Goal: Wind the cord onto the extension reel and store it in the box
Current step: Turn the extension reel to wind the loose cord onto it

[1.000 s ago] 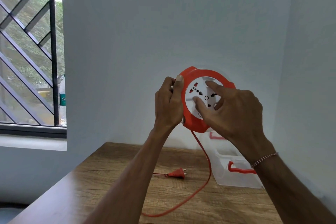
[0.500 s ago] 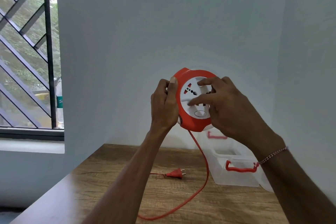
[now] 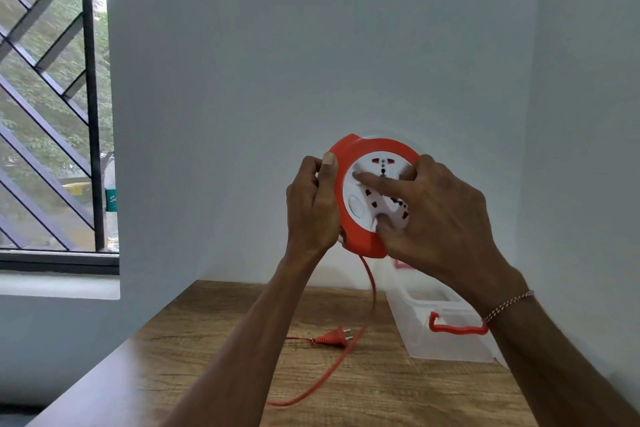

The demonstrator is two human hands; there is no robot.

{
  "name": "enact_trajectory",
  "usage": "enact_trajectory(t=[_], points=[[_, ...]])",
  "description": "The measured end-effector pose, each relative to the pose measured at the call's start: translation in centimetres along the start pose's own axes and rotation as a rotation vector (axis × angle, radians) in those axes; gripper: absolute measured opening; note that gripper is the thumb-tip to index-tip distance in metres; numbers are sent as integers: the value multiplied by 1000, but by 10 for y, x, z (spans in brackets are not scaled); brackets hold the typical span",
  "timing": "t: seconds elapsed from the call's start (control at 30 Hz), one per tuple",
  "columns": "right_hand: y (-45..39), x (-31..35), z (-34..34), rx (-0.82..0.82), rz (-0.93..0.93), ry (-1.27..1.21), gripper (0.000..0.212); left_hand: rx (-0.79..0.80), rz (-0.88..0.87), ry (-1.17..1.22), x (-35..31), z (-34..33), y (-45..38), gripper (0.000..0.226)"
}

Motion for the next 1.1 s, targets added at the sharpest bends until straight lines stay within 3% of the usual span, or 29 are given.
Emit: enact_trajectory(t=[0.2,0.33,0.4,0.5,0.57,0.73,0.87,1.1], points=[[-2,-3,4,-87,-186,-111,76,-6,-12,-6,0,-1,0,33],[-4,-4,3,-81,-161,-89,73,-9,-12,-20,1,-1,1,28],[-6,-4,6,-122,-116,-118,64,-14,-4,-13,0,0,0,25],[-8,-3,14,-209,-12,-197,33,-16,-4,1,0,0,-2,27],[-10,0,14,-160,72,-201,24,-17,-8,-2,0,1,-3,26],[-7,9,4,132,105,-152,50,-17,-23,-11,1,1,-3,26],[-4,12,-1,106,141,-49,61,-6,-26,-9,0,3,-4,25],[-1,4,-3,32,36,-95,59,0,-53,-32,-1,0,-1,24]])
Point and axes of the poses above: each hand's wrist, its own y-axis away from the middle knuckle, its own z-axis out of the back of the hand, x = y × z, the point moved 5 cm from there along -y, towards the middle knuckle, and after that the axes turned 10 degrees about -x, right-handed, at the moved point
